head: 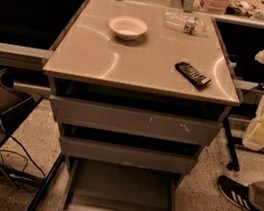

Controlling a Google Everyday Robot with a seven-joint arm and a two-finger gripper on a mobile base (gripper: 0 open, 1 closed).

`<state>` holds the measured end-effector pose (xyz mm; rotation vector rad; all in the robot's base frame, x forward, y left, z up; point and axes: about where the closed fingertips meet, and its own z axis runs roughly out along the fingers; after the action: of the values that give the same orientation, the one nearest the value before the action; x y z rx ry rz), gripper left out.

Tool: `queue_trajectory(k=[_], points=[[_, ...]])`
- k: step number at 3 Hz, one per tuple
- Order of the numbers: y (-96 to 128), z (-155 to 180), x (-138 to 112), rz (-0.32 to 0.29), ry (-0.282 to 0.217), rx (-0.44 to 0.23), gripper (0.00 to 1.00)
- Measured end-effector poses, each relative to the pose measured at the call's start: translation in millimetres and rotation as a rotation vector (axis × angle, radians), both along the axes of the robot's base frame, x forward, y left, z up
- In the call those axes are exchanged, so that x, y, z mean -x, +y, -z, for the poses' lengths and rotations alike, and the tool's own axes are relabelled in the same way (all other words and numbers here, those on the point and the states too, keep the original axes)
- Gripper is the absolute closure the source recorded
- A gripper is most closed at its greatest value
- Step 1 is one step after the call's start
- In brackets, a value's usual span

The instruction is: Close bottom drawer

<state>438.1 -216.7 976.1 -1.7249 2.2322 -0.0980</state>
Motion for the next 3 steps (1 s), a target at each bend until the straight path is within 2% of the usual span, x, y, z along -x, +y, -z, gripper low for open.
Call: queue_trajectory(k=[1,2,3], points=[[0.0,0.1,0.0,0.000,0.000,0.000,0.00],[7.2,29.8,1.0,-0.011,0.006,-0.012,0.00],[39.2,102.0,4.9,-0.036,0.045,-0.088,0.00]])
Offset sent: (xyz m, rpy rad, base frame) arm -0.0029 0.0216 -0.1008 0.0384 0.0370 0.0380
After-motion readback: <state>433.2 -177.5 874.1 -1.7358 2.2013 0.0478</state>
